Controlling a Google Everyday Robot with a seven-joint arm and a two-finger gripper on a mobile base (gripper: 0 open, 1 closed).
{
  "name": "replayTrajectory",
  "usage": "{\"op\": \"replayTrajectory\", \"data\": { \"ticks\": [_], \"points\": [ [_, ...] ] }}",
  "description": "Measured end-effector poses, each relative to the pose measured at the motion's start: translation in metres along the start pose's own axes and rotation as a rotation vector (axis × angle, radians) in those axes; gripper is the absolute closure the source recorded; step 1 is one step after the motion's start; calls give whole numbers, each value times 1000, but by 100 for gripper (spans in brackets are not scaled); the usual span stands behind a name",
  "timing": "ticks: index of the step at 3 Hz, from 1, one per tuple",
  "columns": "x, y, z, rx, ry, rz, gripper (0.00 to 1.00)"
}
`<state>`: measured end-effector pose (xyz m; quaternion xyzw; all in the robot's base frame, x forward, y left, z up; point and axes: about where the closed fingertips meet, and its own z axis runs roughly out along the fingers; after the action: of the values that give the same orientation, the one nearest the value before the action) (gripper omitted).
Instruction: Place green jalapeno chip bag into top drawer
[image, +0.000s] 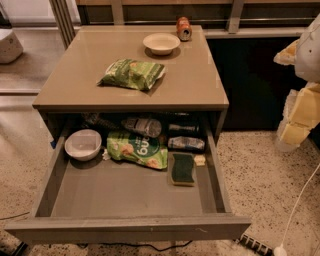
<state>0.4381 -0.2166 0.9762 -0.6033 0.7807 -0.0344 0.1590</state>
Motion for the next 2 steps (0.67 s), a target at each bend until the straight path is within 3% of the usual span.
{"op": "replayTrajectory", "data": {
  "ticks": [1, 2],
  "points": [
    [0, 0, 0, 0, 0, 0, 0],
    [-11, -19, 1, 59, -6, 11, 0]
  ]
}}
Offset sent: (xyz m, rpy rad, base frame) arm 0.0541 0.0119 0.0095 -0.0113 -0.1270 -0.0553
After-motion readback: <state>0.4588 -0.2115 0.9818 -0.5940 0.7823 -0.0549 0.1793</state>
